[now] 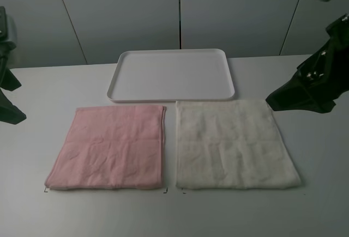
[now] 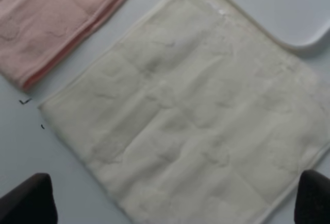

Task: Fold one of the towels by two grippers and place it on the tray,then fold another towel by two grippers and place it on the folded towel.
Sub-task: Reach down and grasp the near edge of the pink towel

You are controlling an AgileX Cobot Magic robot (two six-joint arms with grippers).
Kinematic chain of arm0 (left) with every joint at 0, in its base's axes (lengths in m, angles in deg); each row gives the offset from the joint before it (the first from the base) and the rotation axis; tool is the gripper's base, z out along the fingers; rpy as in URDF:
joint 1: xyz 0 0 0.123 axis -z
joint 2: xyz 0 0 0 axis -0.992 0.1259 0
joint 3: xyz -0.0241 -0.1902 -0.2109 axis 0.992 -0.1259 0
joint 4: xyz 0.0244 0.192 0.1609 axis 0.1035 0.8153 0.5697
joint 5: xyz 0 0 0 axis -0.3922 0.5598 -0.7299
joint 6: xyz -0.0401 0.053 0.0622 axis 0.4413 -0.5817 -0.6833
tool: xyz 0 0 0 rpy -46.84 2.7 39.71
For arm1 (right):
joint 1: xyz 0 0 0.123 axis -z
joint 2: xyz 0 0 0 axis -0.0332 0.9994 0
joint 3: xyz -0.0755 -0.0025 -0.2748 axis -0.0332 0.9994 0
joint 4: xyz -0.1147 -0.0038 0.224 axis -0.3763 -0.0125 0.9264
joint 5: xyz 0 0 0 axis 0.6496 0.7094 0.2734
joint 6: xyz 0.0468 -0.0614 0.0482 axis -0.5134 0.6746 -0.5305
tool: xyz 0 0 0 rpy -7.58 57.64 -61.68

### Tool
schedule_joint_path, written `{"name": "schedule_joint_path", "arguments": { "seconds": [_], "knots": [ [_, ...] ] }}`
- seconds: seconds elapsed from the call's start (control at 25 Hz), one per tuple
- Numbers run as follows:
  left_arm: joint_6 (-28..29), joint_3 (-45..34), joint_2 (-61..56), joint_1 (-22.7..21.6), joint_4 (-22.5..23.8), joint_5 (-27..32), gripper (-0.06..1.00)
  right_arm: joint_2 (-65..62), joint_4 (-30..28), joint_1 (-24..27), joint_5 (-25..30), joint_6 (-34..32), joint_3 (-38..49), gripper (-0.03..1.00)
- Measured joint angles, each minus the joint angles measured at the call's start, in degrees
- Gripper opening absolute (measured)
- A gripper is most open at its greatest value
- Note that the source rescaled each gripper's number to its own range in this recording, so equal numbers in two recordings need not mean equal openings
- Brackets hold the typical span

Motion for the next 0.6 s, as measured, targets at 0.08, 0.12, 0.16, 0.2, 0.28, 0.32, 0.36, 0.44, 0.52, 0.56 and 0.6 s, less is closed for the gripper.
{"name": "schedule_joint_path", "arguments": {
  "seconds": [0.08, 0.12, 0.16, 0.2, 0.28, 0.32, 0.36, 0.44, 0.52, 0.56, 0.6],
  "knots": [
    [-3.61, 0.03, 1.92, 1.01, 0.12, 0.0, 1.0, 2.99, -1.11, -3.5, -0.56, 0.22, -1.34, 1.0],
    [-4.7, 0.03, 2.87, 1.91, 0.59, 0.0, 1.0, 4.26, -2.29, -5.19, -0.78, 0.21, -2.14, 1.0],
    [-5.44, 0.03, 3.94, 3.06, 1.52, 0.0, 1.0, 5.74, -3.49, -7.32, -0.91, 0.21, -2.87, 1.0],
    [-5.83, 0.03, 5.17, 4.4, 2.83, 0.0, 1.0, 7.22, -4.69, -9.46, -0.91, 0.21, -3.83, 1.0],
    [-5.83, 0.03, 7.71, 7.18, 5.99, 0.0, 1.0, 10.01, -6.63, -13.02, -0.91, -0.05, -5.7, 1.0],
    [-5.61, 0.03, 9.23, 8.76, 7.45, 0.0, 1.0, 11.56, -7.68, -14.66, -0.33, -0.47, -6.88, 1.0],
    [-5.27, 0.03, 10.53, 10.02, 8.65, 0.0, 1.0, 13.04, -8.53, -16.07, 0.33, -0.87, -8.08, 1.0],
    [-4.88, 0.03, 13.68, 12.59, 10.36, -0.13, 1.0, 15.65, -9.46, -18.03, 1.05, -1.28, -10.16, 1.0],
    [-4.12, 0.03, 16.4, 14.19, 11.56, -0.13, 1.0, 17.89, -10.03, -19.21, 1.3, -1.52, -11.89, 1.0],
    [-3.88, 0.03, 17.63, 14.61, 11.92, -0.13, 1.0, 18.67, -10.18, -19.69, 1.43, -1.53, -12.26, 1.0],
    [-3.8, 0.03, 18.61, 14.86, 12.26, -0.24, 1.0, 19.52, -10.18, -20.18, 1.43, -1.53, -12.54, 1.0]
  ]
}}
